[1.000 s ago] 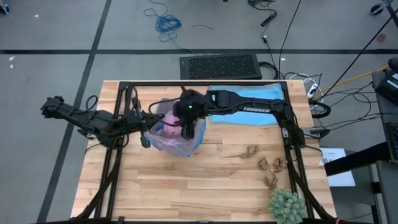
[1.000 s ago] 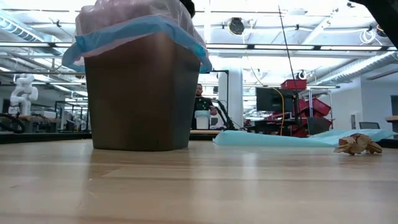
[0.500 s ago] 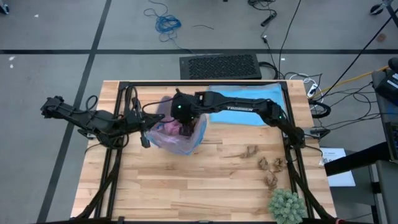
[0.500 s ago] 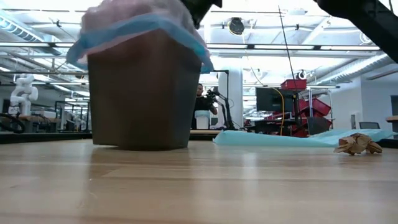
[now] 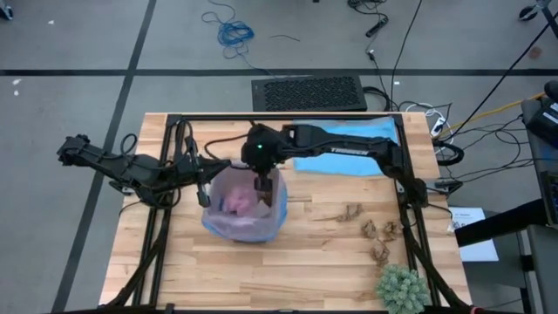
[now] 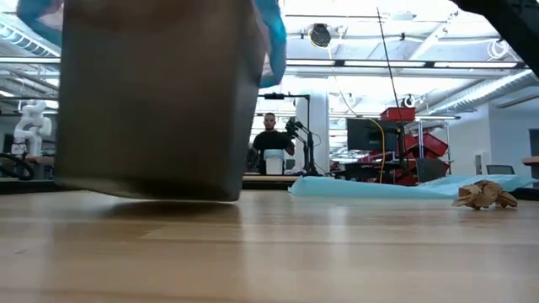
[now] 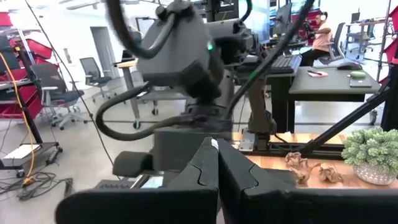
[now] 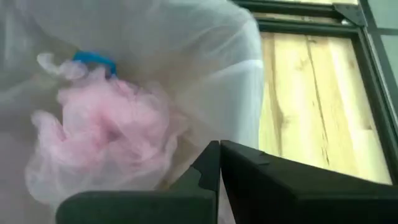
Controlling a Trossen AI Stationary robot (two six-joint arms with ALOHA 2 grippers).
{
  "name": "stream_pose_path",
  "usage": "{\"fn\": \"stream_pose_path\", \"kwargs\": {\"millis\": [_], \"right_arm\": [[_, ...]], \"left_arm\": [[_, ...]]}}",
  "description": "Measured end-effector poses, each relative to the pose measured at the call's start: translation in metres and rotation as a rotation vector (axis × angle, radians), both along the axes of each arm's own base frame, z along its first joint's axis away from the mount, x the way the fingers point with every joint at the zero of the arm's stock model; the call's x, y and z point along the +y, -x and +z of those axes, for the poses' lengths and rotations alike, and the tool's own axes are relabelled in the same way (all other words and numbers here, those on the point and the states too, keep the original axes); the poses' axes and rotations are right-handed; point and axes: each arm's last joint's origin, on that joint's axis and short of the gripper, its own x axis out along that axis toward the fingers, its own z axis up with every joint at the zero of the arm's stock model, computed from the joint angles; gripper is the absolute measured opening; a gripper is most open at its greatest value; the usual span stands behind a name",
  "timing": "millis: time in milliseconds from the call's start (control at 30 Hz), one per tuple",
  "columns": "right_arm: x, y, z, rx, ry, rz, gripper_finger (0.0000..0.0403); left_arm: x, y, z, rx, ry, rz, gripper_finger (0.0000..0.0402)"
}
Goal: Place trash/remove bag and relplace
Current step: Put the brown napkin into the trash bin
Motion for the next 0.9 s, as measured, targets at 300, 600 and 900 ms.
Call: {"fn": "stream_pose_path", "kwargs": {"millis": [300,600,900], "right_arm": [[0.028,0.044,0.047,0.014,0.009,0.062,0.0006],[0.046,0.121,0.064,0.426,-0.082,-0.114,0.0006],[0.066,0.14,0.031,0.577,-0.089,-0.204,0.0006]], "left_arm": [[0.0,0.0,0.0,0.001,0.0,0.0,0.0],[0.0,0.0,0.0,0.002,-0.001,0.0,0.0],[0.0,0.0,-0.003,0.029,0.009,-0.001,0.0]]}}
